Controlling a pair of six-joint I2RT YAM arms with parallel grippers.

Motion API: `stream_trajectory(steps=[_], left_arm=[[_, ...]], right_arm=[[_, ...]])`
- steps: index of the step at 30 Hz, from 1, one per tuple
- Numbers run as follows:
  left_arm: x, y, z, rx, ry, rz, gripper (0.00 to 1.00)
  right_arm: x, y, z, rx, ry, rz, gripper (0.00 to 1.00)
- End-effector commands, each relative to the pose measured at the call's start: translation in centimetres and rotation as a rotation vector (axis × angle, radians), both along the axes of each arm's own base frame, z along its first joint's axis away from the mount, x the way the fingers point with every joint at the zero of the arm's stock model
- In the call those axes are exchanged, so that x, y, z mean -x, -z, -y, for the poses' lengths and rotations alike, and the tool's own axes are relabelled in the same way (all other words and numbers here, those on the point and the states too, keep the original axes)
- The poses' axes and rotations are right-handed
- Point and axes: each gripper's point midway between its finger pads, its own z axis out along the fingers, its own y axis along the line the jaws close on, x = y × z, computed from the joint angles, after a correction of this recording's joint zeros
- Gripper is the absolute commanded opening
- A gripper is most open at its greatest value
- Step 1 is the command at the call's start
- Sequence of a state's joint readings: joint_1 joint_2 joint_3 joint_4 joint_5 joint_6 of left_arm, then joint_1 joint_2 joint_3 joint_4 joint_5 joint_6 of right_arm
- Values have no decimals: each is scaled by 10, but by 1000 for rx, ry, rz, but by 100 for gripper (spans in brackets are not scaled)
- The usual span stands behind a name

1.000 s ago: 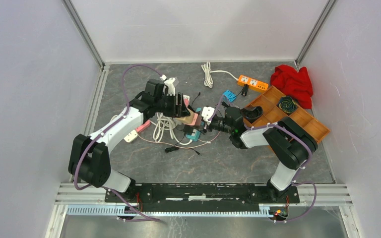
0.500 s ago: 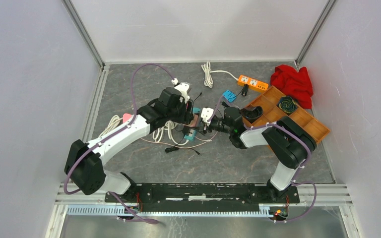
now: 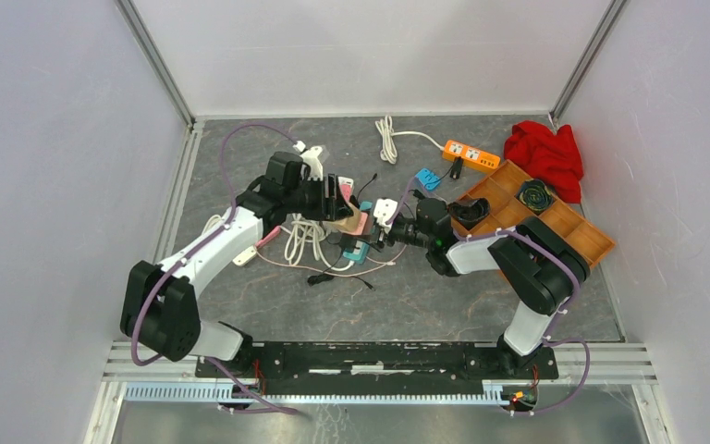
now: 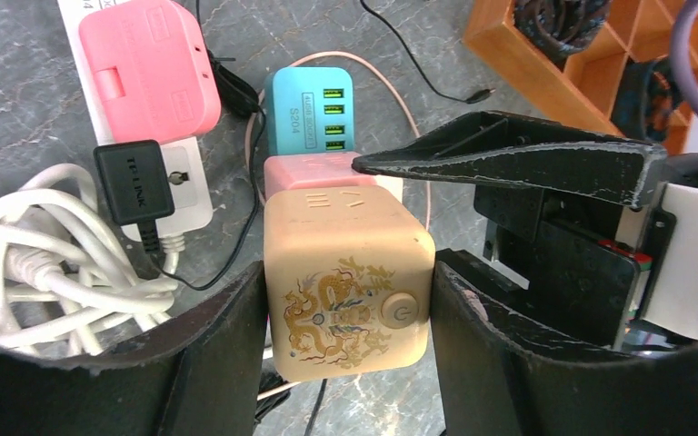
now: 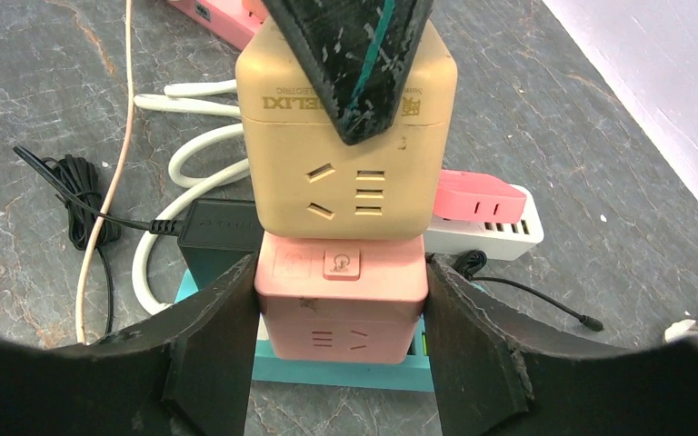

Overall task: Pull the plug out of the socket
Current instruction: Remove the plug from the socket.

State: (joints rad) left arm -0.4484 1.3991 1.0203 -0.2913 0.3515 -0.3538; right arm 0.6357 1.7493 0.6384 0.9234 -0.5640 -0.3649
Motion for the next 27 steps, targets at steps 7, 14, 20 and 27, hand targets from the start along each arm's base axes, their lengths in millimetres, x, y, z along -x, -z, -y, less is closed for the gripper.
stream_trajectory(steps=[7,14,20,27], left_arm=[[7,-80,23,-64,32,312,2],[11,-79,21,-182,17,368,2],[8,-85,27,33,55,264,2],[1,-81,21,72,57,231,2]], right_arm=[[15,104,51,270,124,-272,0],[15,103,52,269,129,-271,0],[14,104,53,271,129,-273,0],[14,102,52,265,123,-273,0]])
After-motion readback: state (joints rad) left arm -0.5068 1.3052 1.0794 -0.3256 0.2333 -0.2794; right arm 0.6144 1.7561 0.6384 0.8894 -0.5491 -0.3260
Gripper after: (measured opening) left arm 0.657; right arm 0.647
